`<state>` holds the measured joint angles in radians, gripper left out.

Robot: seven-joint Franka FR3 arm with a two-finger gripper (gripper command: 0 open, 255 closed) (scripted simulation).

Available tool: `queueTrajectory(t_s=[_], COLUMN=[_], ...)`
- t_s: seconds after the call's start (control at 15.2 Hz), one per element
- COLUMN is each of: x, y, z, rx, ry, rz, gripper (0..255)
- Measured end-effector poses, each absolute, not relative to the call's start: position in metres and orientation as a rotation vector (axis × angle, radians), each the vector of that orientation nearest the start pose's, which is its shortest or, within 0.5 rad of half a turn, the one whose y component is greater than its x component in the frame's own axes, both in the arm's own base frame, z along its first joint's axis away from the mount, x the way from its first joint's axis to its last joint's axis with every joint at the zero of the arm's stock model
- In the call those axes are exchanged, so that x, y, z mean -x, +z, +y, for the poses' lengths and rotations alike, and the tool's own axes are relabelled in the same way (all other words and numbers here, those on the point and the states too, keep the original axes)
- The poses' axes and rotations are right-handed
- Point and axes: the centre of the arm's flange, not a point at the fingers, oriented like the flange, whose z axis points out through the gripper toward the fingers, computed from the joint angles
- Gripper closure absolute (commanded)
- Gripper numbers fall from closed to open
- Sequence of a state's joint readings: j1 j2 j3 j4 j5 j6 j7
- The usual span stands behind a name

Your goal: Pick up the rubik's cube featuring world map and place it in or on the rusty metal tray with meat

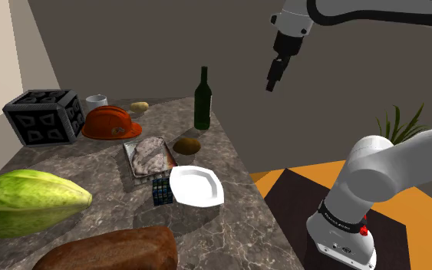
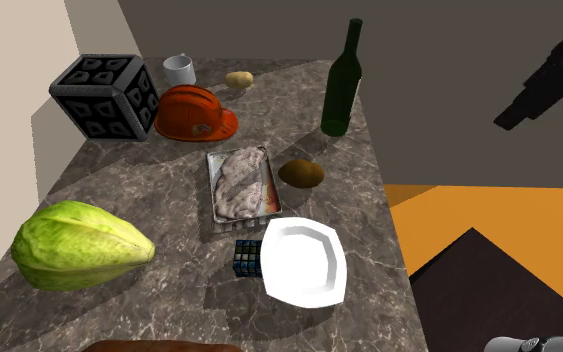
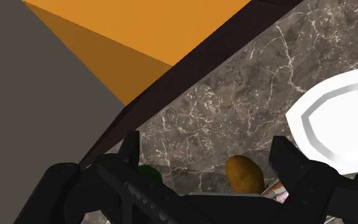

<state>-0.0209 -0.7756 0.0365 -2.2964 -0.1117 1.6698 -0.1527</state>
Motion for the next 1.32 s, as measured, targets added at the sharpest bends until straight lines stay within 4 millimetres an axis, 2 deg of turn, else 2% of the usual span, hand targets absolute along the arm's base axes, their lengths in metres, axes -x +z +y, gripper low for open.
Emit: queueTrajectory(t_s=[0.13,0.46,0.92,1.32], x=[-0.323,-0.353,-0.403,-0.434], y=[0.623,0.590,0.541,0.496], z=[0.003,0.036,0.096,0.151], rx=[3.268,3.243,3.197,3.151], ry=[-0.224,-0.196,-0.154,-0.119], rz=[-0.277,-0.379,-0.535,-0.664], gripper=[0,0,0,0])
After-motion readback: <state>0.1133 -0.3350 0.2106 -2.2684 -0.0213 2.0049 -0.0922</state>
